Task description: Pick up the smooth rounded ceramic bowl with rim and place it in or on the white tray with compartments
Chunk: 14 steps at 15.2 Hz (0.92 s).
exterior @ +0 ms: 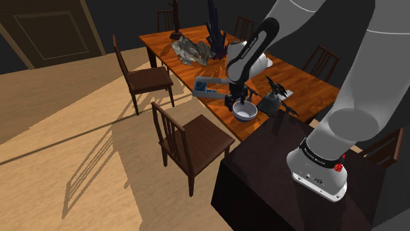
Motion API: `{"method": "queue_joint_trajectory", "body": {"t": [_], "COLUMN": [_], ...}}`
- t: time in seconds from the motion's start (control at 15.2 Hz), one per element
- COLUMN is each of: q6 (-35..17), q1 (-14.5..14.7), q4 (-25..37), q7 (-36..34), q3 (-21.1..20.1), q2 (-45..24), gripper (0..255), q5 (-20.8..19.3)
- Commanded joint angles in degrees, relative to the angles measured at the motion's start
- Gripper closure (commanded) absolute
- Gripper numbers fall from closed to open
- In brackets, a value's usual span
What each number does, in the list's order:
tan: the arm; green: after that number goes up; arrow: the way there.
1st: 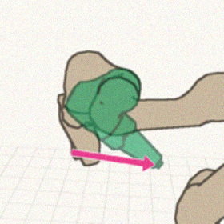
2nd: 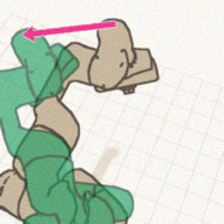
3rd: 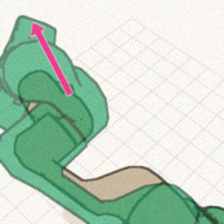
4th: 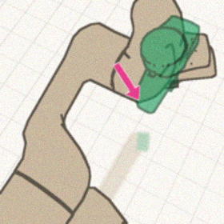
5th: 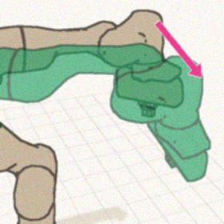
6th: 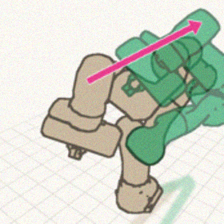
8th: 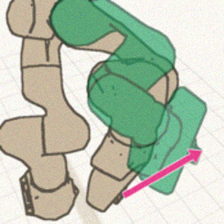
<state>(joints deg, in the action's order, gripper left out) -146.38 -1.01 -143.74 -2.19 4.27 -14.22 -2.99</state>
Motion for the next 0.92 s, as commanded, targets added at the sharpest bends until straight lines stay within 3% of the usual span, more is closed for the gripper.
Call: {"method": "queue_joint_trajectory", "body": {"t": [0.0, 0.33, 0.86], "q6": [-1.94, -6.43, -6.42], "q1": [-0.07, -0.29, -0.29], "q4": [0.01, -0.13, -0.14], "q7": [0.06, 0.16, 0.16], "q3": [-0.01, -0.09, -0.09], "q2": [-1.91, -6.26, -6.25], "gripper": [0, 0, 0], "q5": [0.02, 0.16, 0.15]}}
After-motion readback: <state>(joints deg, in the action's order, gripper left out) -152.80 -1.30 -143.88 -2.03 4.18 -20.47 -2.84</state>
